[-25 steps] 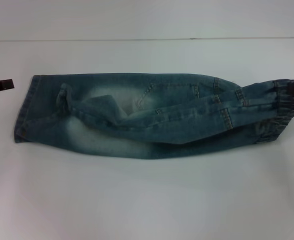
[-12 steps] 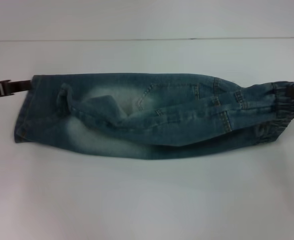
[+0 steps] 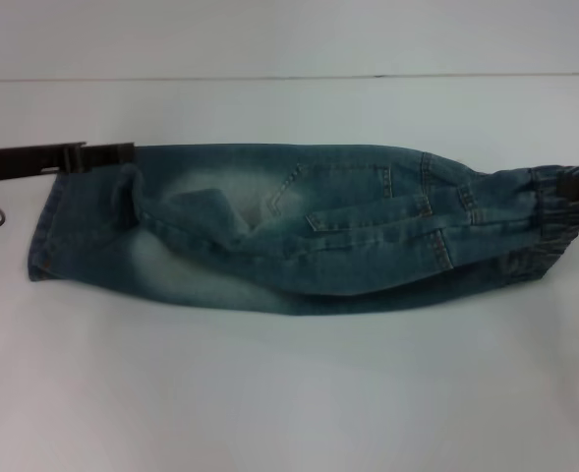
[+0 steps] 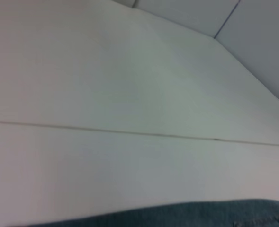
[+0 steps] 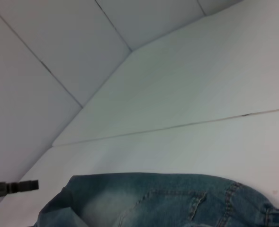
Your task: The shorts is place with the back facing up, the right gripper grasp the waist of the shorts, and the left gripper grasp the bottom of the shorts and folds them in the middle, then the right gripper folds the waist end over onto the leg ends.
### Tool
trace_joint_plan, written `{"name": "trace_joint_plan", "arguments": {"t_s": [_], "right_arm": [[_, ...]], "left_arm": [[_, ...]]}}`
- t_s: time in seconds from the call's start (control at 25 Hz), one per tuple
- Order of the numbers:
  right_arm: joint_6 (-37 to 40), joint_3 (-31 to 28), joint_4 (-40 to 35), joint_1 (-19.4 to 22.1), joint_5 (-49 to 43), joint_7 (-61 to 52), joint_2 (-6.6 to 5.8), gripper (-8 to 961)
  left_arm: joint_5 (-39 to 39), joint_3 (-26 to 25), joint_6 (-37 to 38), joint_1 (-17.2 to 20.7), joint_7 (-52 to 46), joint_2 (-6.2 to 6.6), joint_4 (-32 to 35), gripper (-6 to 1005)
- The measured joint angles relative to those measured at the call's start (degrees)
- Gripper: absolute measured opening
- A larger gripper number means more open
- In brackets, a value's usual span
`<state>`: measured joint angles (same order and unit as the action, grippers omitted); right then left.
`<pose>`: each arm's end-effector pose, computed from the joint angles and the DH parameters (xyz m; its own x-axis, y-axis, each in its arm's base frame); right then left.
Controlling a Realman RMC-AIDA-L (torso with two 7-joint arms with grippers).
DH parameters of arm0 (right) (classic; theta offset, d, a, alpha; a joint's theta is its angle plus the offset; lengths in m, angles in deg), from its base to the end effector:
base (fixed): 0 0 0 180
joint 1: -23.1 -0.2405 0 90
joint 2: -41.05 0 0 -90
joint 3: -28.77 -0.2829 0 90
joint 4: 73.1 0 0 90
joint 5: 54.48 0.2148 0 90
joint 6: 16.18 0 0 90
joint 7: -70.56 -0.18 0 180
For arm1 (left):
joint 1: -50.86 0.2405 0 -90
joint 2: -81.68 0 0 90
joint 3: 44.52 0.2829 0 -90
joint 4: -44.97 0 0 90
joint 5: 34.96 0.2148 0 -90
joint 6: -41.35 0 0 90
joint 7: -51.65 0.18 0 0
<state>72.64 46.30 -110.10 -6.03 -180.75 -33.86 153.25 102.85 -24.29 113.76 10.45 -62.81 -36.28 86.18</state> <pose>0.3478 0.3682 0.0440 0.4109 -0.6595 -0.6295 -0.8821 -0.4621 -0.0916 -0.3075 0.4409 0.0062 0.4567 0.6973 0.5524 0.8887 -0.3852 -0.2486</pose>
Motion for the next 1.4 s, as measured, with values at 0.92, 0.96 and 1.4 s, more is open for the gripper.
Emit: {"name": "trace_joint_plan", "arguments": {"t_s": [0.92, 0.96, 1.4], "right_arm": [[0.13, 0.32, 0.00, 0.28, 0.24, 0.06, 0.31, 111], [0.10, 0.32, 0.00, 0.26, 0.24, 0.08, 0.31, 111], [0.21, 0.32, 0.00, 0.27, 0.24, 0.11, 0.34, 117]], "left_arm": [[8.12, 23.34, -7.07, -1.32, -17.23, -1.28, 7.59, 934], [8.12, 23.34, -7.07, -1.32, -17.23, -1.28, 7.59, 934], [11.62, 27.05, -7.56, -3.86, -21.90, -2.19, 8.19, 932]]}}
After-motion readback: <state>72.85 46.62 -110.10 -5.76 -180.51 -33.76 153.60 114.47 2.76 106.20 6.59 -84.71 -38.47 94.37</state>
